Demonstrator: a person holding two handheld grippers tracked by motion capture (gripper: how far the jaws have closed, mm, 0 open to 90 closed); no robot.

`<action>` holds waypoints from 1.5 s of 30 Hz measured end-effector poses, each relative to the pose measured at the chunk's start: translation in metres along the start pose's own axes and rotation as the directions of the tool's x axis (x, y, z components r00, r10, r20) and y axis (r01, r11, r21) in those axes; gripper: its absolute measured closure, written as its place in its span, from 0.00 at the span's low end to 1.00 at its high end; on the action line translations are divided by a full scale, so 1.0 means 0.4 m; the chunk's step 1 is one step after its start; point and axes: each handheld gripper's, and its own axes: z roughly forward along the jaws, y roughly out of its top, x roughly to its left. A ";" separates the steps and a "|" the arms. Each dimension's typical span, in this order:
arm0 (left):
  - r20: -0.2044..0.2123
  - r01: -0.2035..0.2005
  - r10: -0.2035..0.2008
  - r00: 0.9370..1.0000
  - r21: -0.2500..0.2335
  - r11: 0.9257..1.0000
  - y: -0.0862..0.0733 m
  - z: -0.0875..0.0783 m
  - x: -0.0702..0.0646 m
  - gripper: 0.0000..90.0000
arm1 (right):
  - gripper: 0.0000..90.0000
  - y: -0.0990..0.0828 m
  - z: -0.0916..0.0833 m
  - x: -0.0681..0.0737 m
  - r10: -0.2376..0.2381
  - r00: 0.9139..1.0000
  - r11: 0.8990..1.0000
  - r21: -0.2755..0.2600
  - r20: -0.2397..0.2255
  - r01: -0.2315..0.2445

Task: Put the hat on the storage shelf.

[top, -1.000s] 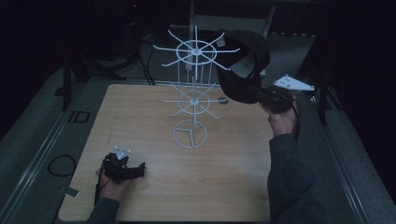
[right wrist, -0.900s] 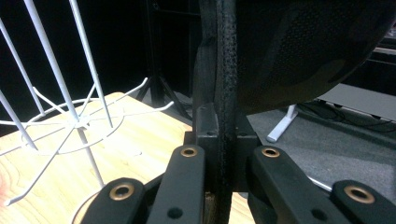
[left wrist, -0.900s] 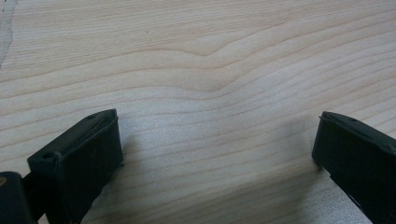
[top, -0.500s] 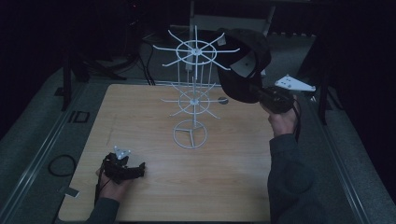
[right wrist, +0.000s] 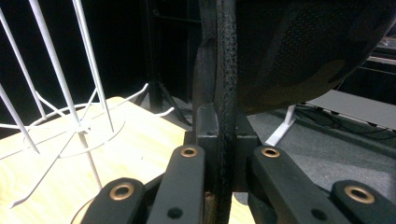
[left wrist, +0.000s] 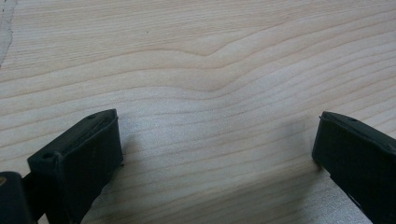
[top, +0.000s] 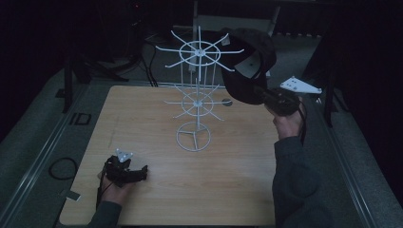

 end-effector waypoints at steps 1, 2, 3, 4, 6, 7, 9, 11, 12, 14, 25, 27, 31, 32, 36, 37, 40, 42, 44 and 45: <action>0.000 0.000 0.000 1.000 0.000 1.000 0.000 0.000 0.000 0.02 | 0.96 0.000 0.000 0.000 -0.002 1.000 1.000 -0.001 0.002 0.002; 0.000 0.000 0.000 1.000 0.000 1.000 0.000 0.000 0.000 0.02 | 0.96 0.000 0.000 0.001 -0.003 1.000 1.000 -0.002 0.002 0.003; 0.000 0.000 0.000 1.000 0.000 1.000 0.000 0.000 0.000 0.02 | 0.96 0.001 -0.001 0.001 -0.003 1.000 1.000 -0.002 0.002 0.003; 0.000 0.001 -0.001 1.000 0.000 1.000 0.000 0.000 0.000 0.02 | 0.96 0.001 -0.001 0.001 -0.005 1.000 1.000 -0.004 0.003 0.005; 0.000 0.001 -0.001 1.000 0.000 1.000 0.000 0.000 0.000 0.02 | 0.96 0.001 -0.001 0.001 -0.005 1.000 1.000 -0.005 0.003 0.005; 0.000 0.000 0.000 1.000 0.000 1.000 0.000 0.000 0.000 0.02 | 0.96 0.001 -0.002 0.001 -0.006 1.000 1.000 -0.005 0.004 0.006; 0.000 0.001 -0.001 1.000 0.000 1.000 0.000 0.000 0.000 0.02 | 0.96 0.002 -0.002 0.002 -0.010 1.000 1.000 -0.008 0.007 0.010; 0.000 0.000 0.000 1.000 0.000 1.000 0.000 0.000 0.000 0.02 | 0.96 0.003 -0.004 0.001 -0.012 1.000 1.000 -0.012 0.008 0.012; 0.000 0.000 0.000 1.000 0.000 1.000 0.000 0.000 0.000 0.02 | 0.96 0.004 -0.005 0.001 -0.015 1.000 1.000 -0.015 0.010 0.016; 0.000 0.001 -0.001 1.000 0.000 1.000 0.000 0.000 0.000 0.02 | 0.96 0.005 -0.006 0.000 -0.019 1.000 1.000 -0.019 0.011 0.019; 0.000 0.001 -0.001 1.000 0.000 1.000 0.000 0.000 0.000 0.02 | 0.96 0.007 -0.007 0.003 -0.030 0.999 0.999 -0.023 0.013 0.030; 0.000 0.001 -0.001 1.000 0.000 1.000 0.000 0.000 0.000 0.02 | 0.96 0.007 -0.007 0.004 -0.030 0.999 0.999 -0.025 0.012 0.030; 0.000 0.000 0.000 1.000 0.000 1.000 0.000 0.000 0.000 0.02 | 0.96 0.007 -0.008 0.005 -0.037 0.999 0.999 -0.031 0.012 0.037; 0.000 0.001 -0.001 1.000 0.000 1.000 0.000 0.000 0.000 0.02 | 0.96 0.007 -0.008 0.005 -0.037 0.999 0.999 -0.034 0.012 0.038; 0.000 0.002 -0.002 1.000 0.000 1.000 0.000 0.000 0.000 0.02 | 0.96 0.007 -0.010 0.008 -0.040 0.999 0.999 -0.035 0.010 0.040; 0.000 0.002 -0.002 1.000 0.000 1.000 0.000 0.000 0.000 0.02 | 0.96 0.007 -0.010 0.008 -0.043 0.999 0.998 -0.036 0.010 0.043; 0.000 0.002 -0.002 1.000 0.000 1.000 0.000 0.000 0.000 0.02 | 0.96 0.008 -0.011 0.011 -0.045 0.999 0.998 -0.042 0.008 0.046; 0.000 0.001 -0.001 1.000 0.000 1.000 0.000 0.000 0.000 0.02 | 0.96 0.008 -0.011 0.012 -0.050 0.999 0.998 -0.045 0.007 0.050; 0.000 0.001 -0.001 1.000 0.000 1.000 0.000 0.000 0.000 0.02 | 0.96 0.008 -0.012 0.013 -0.054 0.999 0.997 -0.046 0.006 0.054; 0.000 0.001 -0.001 1.000 0.000 1.000 0.000 0.000 0.000 0.02 | 0.96 0.008 -0.013 0.014 -0.058 0.998 0.997 -0.047 0.007 0.058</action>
